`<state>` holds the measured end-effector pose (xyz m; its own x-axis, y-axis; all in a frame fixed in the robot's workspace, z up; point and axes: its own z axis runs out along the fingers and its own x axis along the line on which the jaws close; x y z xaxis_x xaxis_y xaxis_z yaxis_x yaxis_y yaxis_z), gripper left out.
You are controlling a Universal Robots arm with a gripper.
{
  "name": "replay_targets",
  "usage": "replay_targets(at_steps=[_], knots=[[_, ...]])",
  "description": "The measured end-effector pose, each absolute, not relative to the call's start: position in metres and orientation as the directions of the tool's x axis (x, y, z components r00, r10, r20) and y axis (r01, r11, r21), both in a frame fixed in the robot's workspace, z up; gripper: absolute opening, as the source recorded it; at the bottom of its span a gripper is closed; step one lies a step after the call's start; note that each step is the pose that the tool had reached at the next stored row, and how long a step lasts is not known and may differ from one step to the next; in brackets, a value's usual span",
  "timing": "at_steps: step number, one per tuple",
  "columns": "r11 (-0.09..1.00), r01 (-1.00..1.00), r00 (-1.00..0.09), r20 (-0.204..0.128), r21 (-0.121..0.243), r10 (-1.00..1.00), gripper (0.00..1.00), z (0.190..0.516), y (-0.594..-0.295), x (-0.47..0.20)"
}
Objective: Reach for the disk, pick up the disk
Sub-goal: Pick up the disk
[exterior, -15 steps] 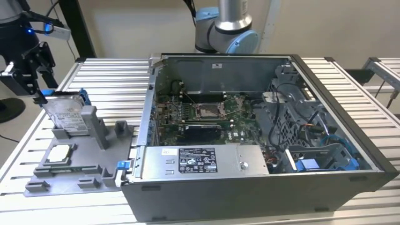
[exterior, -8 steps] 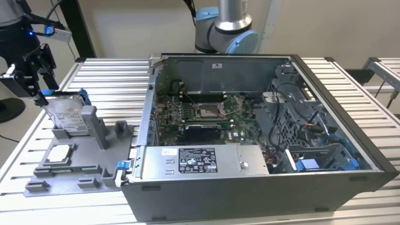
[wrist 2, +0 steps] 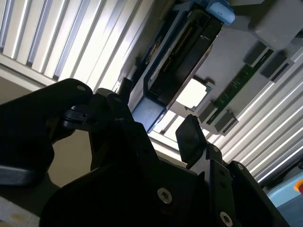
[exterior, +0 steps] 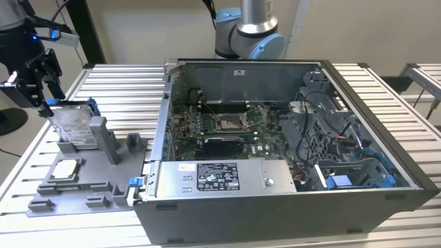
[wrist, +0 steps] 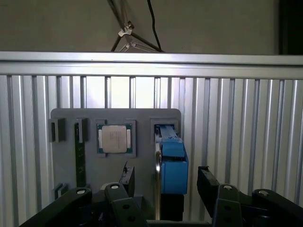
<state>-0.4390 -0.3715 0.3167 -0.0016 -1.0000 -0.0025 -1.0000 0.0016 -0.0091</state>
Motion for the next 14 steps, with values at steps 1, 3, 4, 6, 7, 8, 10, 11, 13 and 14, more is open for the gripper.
replay_targets(at_steps=[1, 3, 4, 6, 7, 8, 10, 11, 13, 14], knots=[[0.002, -1.000, -0.002, -0.003, -0.009, -1.000, 1.00, 0.3164, -0.3715, -0.4390], [0.002, -1.000, -0.002, -0.003, -0.009, -1.000, 1.00, 0.3158, -0.3715, -0.4390], [0.002, -1.000, -0.002, -0.003, -0.009, -1.000, 1.00, 0.3154, -0.3715, -0.4390], [0.002, -1.000, -0.002, -0.003, -0.009, -1.000, 1.00, 0.3144, -0.3715, -0.4390], [0.002, -1.000, -0.002, -0.002, -0.009, -1.000, 1.00, 0.3139, -0.3715, -0.4390], [0.002, -1.000, -0.002, -0.002, -0.009, -1.000, 1.00, 0.3134, -0.3715, -0.4390], [0.002, -1.000, -0.002, -0.002, -0.009, -1.000, 1.00, 0.3122, -0.3715, -0.4389], [0.002, -1.000, -0.002, -0.002, -0.009, -1.000, 1.00, 0.3117, -0.3715, -0.4390], [0.002, -1.000, -0.002, -0.002, -0.009, -1.000, 1.00, 0.3100, -0.3715, -0.4390], [0.002, -1.000, -0.002, -0.002, -0.009, -1.000, 1.00, 0.3090, -0.3715, -0.4390]])
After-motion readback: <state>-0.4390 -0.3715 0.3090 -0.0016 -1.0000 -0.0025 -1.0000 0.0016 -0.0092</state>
